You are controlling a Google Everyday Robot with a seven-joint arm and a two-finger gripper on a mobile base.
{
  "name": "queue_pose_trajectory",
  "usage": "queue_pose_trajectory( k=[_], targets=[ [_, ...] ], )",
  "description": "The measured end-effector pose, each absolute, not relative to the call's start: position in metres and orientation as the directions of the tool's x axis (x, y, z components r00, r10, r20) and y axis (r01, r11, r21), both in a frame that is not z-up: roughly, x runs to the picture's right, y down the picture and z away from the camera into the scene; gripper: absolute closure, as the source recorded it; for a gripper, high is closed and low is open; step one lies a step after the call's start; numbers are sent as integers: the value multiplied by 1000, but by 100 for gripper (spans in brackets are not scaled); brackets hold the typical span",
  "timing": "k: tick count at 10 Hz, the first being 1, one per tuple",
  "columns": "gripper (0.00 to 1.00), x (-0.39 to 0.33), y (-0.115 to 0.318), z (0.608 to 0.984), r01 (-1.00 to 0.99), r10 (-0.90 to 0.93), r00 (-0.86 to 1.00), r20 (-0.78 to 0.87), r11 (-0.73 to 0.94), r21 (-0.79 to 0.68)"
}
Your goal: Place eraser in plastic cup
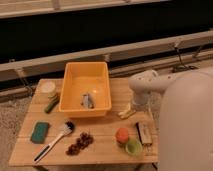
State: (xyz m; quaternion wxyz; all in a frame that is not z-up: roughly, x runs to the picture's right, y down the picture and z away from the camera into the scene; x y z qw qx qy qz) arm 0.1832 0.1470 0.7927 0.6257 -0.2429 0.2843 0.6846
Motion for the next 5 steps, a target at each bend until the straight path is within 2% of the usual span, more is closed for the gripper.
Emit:
queue_pose_trajectory(
  k=[5],
  targets=[
    [20,210,182,811,-993,667,-118,-736,-85,83]
  ],
)
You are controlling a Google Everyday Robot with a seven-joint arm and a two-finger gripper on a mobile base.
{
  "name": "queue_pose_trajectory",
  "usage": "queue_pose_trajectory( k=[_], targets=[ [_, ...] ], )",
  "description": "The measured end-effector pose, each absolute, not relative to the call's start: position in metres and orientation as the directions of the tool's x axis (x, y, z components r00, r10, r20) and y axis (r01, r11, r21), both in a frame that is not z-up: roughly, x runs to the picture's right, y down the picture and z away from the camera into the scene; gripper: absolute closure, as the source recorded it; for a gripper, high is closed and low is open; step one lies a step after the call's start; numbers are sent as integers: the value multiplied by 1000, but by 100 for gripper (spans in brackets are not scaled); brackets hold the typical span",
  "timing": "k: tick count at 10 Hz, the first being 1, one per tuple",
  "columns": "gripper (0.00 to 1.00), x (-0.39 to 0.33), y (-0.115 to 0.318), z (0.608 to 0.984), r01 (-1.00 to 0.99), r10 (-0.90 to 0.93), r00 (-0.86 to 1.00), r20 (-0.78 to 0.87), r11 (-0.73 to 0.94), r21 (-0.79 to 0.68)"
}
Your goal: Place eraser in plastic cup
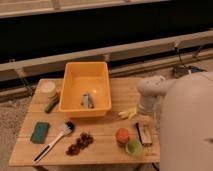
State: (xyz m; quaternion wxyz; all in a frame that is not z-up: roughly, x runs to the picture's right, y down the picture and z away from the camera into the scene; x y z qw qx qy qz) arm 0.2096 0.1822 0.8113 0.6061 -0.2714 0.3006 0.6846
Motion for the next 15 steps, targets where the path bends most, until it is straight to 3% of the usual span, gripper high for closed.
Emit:
queue_pose_trajectory(
  k=[4,6,12,13,15],
  targets=[
    [20,217,201,813,-992,630,-126,-766,-96,84],
    [34,217,207,814,-992,620,-127,-774,-96,85],
    [95,217,213,819,-990,603,-136,-786,-102,94],
    [100,219,213,818,-989,605,-148,-782,-111,101],
    [100,227,204,813,-982,625,-184,-759,-147,117]
  ],
)
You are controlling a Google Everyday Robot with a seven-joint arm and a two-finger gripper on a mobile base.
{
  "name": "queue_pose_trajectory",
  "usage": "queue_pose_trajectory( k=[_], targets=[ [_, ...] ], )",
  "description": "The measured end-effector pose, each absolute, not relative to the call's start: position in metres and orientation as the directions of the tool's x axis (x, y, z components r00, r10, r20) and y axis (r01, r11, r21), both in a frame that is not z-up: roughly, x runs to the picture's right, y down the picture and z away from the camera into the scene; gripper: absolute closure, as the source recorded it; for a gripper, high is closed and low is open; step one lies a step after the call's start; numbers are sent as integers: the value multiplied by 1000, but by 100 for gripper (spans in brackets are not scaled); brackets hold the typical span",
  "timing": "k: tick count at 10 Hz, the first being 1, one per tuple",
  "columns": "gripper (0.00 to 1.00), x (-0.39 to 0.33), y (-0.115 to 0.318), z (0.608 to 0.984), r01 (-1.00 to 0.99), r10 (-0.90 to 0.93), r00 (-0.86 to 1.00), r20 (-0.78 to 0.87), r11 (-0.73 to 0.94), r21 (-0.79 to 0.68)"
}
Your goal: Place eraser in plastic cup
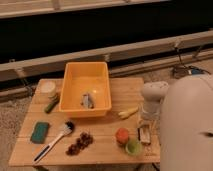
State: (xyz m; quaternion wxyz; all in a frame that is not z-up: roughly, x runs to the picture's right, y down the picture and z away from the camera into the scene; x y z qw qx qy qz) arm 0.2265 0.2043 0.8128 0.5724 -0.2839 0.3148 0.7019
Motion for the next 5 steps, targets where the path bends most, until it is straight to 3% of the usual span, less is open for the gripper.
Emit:
queue_pose_trajectory(
  k=[5],
  targets=[
    [100,241,171,767,-968,706,-232,-669,-235,88]
  ],
)
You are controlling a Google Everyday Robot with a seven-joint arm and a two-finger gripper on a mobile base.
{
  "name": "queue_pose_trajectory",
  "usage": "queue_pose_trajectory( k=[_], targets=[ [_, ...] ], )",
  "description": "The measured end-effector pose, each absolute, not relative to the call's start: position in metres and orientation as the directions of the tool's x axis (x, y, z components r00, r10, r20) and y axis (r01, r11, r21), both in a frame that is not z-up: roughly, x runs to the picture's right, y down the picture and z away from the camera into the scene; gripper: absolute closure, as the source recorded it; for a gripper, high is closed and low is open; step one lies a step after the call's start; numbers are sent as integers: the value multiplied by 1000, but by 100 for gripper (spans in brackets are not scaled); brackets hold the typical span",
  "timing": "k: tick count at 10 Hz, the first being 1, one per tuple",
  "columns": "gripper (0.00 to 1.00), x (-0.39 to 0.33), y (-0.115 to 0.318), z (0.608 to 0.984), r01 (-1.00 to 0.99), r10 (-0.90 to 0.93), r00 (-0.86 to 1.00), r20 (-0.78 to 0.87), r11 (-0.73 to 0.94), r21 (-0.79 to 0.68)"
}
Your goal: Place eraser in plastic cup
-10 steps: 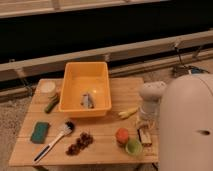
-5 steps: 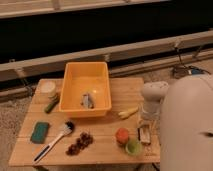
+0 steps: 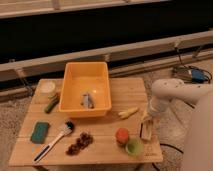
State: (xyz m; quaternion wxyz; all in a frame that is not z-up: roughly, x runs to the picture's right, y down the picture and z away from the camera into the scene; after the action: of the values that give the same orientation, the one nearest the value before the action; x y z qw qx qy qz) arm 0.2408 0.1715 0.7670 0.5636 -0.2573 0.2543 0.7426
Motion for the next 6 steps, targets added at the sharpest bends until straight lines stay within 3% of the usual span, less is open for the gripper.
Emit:
queue_pose_trajectory(
  k=[6],
  targets=[
    [100,240,158,690,-951,806,-256,-534,-309,-10]
  ],
)
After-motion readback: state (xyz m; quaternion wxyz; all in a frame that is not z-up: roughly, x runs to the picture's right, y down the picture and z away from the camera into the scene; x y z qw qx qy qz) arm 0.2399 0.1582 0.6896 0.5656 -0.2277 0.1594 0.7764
